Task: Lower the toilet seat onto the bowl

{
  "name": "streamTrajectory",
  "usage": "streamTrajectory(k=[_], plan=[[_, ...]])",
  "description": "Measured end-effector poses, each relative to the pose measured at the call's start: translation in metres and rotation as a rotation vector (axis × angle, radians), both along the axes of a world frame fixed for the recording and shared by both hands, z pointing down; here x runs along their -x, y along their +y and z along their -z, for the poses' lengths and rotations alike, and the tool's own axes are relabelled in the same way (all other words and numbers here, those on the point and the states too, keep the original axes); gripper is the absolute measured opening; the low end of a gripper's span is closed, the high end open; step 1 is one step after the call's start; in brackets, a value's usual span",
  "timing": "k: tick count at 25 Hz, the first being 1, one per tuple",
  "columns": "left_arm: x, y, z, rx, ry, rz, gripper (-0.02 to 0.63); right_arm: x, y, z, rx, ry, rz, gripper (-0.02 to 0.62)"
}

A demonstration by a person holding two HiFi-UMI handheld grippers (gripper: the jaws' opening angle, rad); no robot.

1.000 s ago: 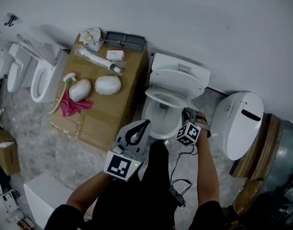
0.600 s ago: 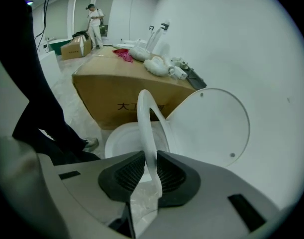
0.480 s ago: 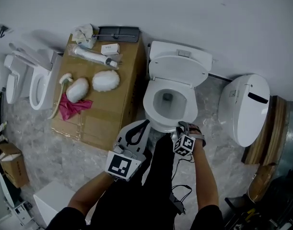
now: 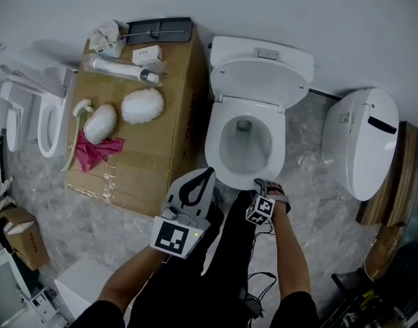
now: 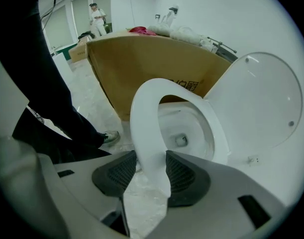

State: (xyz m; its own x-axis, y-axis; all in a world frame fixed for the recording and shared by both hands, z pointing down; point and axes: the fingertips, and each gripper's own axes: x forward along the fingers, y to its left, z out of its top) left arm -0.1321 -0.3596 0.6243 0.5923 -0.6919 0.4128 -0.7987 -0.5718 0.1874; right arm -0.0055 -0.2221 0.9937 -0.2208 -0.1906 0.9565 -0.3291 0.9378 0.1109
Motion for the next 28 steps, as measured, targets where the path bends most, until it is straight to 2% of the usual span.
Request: streamTrajectory(k=[11, 16, 19, 24, 26, 28], plan=[[0.006, 0.010, -0.064, 0.031, -0.027, 0.016, 0.005, 0.004, 0.021, -0.103, 0.022, 0.068, 0.050, 0.235], [0.009, 0.019, -0.082, 0.062, -0.018, 0.021, 0.005, 0.002, 0.023, -0.137, 0.045, 0.093, 0.038, 0.253], [0.012, 0.019, -0.083, 0.058, -0.019, 0.023, 0.005, 0.001, 0.020, -0.149, 0.077, 0.131, 0.029, 0.261], [0.014, 0.018, -0.072, 0.055, -0.009, 0.028, 0.005, 0.000, 0.030, -0.157, 0.183, 0.165, 0.049, 0.272], [0.016, 0.016, -0.068, 0.051, -0.011, 0.032, 0.005, 0.000, 0.031, -0.153, 0.209, 0.154, 0.031, 0.278], [0.020, 0.015, -0.058, 0.041, 0.000, 0.047, 0.005, 0.005, 0.029, -0.136, 0.220, 0.103, -0.037, 0.278]])
